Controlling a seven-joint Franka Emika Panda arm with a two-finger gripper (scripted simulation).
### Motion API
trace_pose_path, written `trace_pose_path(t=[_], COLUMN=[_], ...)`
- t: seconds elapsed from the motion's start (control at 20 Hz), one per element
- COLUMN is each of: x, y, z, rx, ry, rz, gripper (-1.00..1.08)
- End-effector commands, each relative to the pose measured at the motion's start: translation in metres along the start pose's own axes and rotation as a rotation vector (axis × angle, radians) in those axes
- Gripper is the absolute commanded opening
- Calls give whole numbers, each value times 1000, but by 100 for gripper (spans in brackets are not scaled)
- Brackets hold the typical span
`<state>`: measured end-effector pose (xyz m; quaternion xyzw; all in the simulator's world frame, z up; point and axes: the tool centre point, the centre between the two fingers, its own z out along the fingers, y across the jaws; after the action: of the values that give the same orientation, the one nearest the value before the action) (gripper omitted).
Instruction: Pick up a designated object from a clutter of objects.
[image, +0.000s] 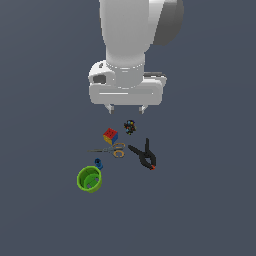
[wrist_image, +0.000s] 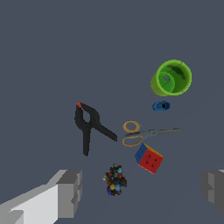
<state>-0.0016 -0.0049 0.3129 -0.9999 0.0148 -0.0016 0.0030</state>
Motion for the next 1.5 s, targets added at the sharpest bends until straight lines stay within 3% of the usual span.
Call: trace_pose_path(t=[0.0, 0.4, 0.9, 1.45], x=[0, 0, 6, 39], y=[0, 20, 26, 61], z=[0, 11, 22, 89], rx=[0, 24, 25, 22], ry=[0, -18, -17, -12], rz=[0, 69, 83, 145], gripper=[100, 100, 100, 100])
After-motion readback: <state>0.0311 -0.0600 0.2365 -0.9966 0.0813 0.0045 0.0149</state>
